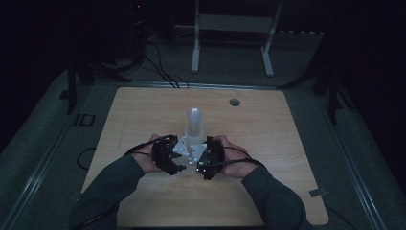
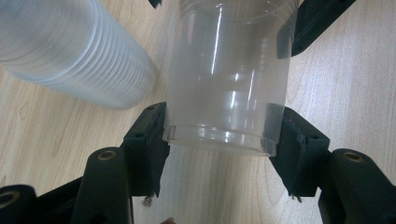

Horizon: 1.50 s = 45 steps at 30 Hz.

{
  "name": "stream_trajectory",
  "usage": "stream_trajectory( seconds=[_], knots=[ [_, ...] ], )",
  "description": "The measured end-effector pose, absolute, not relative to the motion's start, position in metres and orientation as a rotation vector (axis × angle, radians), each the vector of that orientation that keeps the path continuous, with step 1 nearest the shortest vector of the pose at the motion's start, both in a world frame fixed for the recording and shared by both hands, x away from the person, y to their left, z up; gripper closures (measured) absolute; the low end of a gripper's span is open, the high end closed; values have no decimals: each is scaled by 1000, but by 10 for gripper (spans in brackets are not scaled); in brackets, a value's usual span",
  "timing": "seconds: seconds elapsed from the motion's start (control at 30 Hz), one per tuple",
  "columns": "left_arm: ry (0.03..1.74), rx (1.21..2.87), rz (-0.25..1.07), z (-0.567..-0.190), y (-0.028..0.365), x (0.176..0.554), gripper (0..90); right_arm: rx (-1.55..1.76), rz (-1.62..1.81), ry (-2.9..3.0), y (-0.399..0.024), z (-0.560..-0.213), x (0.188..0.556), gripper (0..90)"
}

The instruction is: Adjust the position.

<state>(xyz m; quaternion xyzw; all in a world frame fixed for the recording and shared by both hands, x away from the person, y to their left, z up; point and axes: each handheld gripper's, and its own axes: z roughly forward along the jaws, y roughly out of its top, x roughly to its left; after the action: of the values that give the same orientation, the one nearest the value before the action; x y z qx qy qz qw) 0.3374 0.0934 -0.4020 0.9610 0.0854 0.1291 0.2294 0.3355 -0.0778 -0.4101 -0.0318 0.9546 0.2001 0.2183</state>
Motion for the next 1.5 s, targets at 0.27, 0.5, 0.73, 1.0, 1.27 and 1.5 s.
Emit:
stream_trajectory(
  seconds=[0.27,0.5,0.73,1.0,1.27,1.5],
  knots=[
    [254,2642,363,-404,97,340,413,-70,584,2628,-81,-408,334,133],
    [273,2640,358,-408,99,342,413,-44,639,2622,-85,-402,336,130],
    [289,2635,353,-409,102,344,413,-5,692,2620,-90,-396,336,137],
    [317,2619,340,-413,106,346,413,32,718,2617,-97,-395,337,140],
    [345,2602,340,-414,112,347,413,51,739,2611,-101,-392,338,143],
    [381,2575,337,-417,119,348,413,67,742,2611,-104,-393,339,144]
  ],
)
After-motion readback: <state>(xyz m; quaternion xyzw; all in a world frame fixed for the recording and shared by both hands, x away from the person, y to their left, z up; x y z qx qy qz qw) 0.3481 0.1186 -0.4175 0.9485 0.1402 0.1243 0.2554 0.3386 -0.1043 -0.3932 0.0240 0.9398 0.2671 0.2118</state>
